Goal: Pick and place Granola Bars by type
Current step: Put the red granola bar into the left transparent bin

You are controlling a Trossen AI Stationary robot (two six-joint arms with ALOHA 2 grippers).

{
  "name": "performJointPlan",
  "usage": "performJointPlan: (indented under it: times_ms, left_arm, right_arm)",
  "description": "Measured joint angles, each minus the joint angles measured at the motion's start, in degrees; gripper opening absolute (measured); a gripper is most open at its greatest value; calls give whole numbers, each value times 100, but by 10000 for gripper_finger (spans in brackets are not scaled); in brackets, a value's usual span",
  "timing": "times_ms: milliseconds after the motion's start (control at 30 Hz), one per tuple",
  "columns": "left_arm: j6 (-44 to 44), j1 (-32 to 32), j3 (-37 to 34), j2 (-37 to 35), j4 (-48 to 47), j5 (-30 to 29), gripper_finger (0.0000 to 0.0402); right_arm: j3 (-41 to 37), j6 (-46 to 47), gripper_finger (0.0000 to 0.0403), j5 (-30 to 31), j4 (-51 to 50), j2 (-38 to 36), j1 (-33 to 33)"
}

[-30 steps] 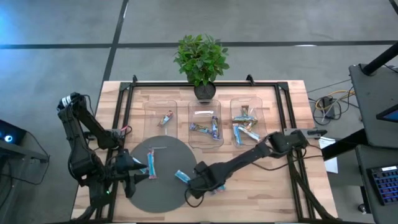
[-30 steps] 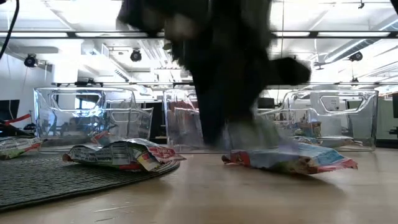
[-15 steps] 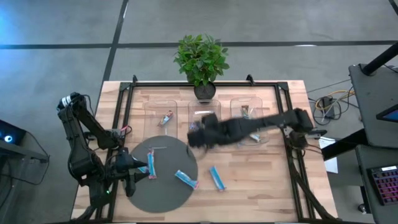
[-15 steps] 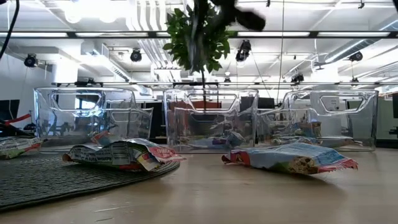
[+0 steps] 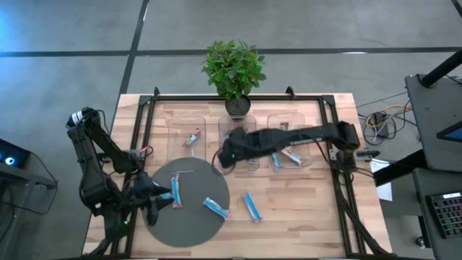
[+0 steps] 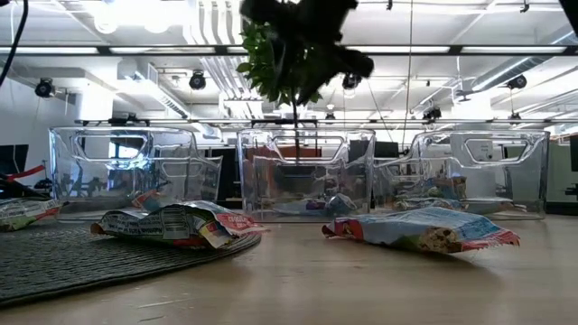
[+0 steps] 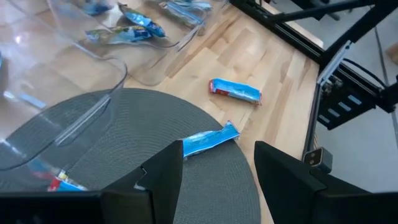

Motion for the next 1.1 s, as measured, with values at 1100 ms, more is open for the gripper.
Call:
performJointPlan:
  times_ms: [1100]
  left_arm:
    - [3847,438,-1727,-17,708,3411,179]
  right_arm:
    - [394,-1363,192,515,-2499,-76,1604]
